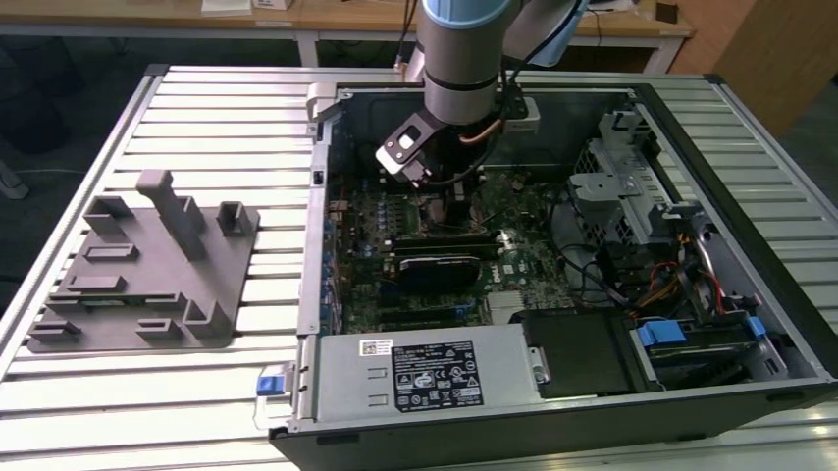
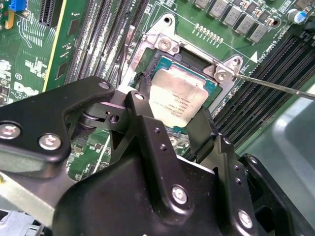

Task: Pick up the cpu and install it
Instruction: 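Place the cpu into insertion slot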

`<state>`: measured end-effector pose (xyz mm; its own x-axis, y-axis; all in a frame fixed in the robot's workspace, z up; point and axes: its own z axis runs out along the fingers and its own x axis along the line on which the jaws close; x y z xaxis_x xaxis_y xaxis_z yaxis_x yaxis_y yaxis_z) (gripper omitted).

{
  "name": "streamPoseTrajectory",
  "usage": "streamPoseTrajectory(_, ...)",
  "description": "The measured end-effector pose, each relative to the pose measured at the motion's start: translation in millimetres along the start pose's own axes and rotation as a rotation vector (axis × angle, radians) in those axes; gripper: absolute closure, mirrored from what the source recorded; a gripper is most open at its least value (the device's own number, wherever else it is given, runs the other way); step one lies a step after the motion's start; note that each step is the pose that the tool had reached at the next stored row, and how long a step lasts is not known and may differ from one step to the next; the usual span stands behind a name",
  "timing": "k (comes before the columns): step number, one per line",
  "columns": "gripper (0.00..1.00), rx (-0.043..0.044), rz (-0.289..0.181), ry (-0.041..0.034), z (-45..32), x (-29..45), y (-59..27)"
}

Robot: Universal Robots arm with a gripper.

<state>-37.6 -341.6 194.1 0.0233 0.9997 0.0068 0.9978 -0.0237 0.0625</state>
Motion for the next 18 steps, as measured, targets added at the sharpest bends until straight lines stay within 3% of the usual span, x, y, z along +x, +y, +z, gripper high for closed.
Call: streamPoseTrajectory(18,0.46,0.0,0.003,0.0,0.0,-1.4,0.1)
